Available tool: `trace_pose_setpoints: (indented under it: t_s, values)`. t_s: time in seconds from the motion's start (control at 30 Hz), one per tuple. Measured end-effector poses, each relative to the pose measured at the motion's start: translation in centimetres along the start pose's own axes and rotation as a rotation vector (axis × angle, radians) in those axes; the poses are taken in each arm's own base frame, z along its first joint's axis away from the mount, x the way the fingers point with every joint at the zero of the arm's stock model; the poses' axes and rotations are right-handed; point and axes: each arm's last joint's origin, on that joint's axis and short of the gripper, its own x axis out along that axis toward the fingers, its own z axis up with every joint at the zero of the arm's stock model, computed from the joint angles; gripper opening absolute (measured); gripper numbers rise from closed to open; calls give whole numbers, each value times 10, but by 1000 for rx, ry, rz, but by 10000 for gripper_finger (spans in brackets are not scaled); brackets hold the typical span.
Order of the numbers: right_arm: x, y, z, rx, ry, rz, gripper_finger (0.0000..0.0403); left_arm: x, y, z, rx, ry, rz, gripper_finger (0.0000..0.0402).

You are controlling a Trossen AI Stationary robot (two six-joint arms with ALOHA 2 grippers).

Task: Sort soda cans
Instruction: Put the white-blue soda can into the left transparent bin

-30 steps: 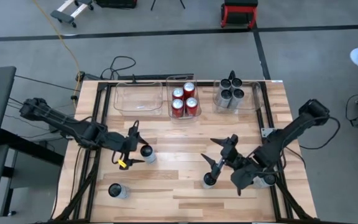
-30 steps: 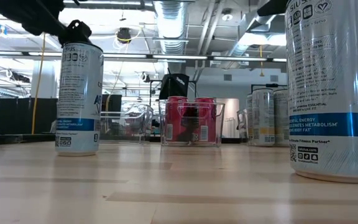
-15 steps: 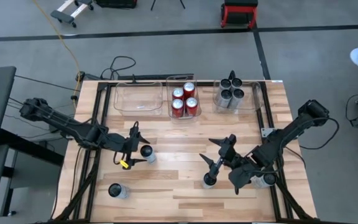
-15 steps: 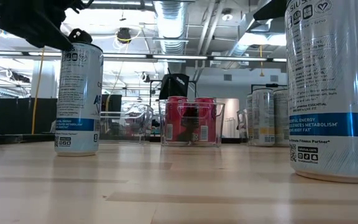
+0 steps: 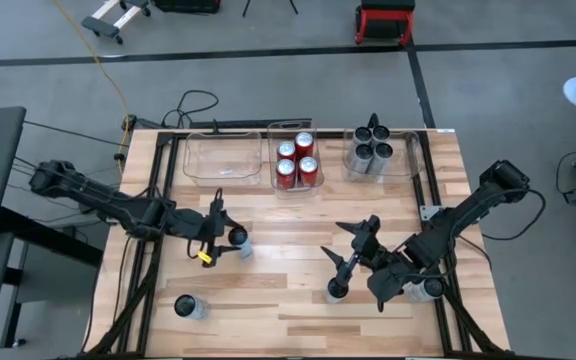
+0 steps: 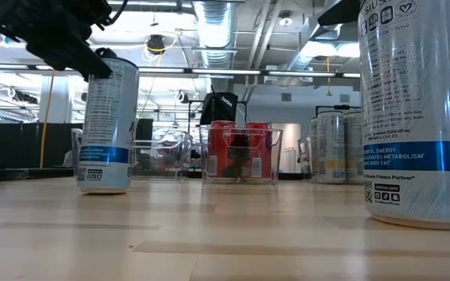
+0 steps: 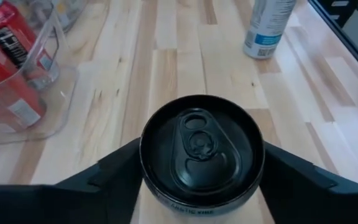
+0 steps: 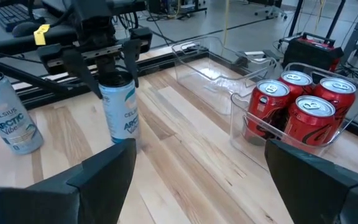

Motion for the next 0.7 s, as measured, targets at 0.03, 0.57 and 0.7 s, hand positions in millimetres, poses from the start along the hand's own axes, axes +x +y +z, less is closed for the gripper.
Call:
trace_pose_setpoints:
  t_s: [0.03, 0.57, 0.7]
  values:
    - [0, 0, 0, 0, 0, 0, 374, 0, 1, 0, -3, -1, 5, 258]
    - [0, 0, 0, 3, 8, 11, 374, -5, 18, 29, -22, -96, 161, 251]
    - [0, 0, 0, 0, 10, 11, 374, -11, 29, 49, -16, -131, 208, 251]
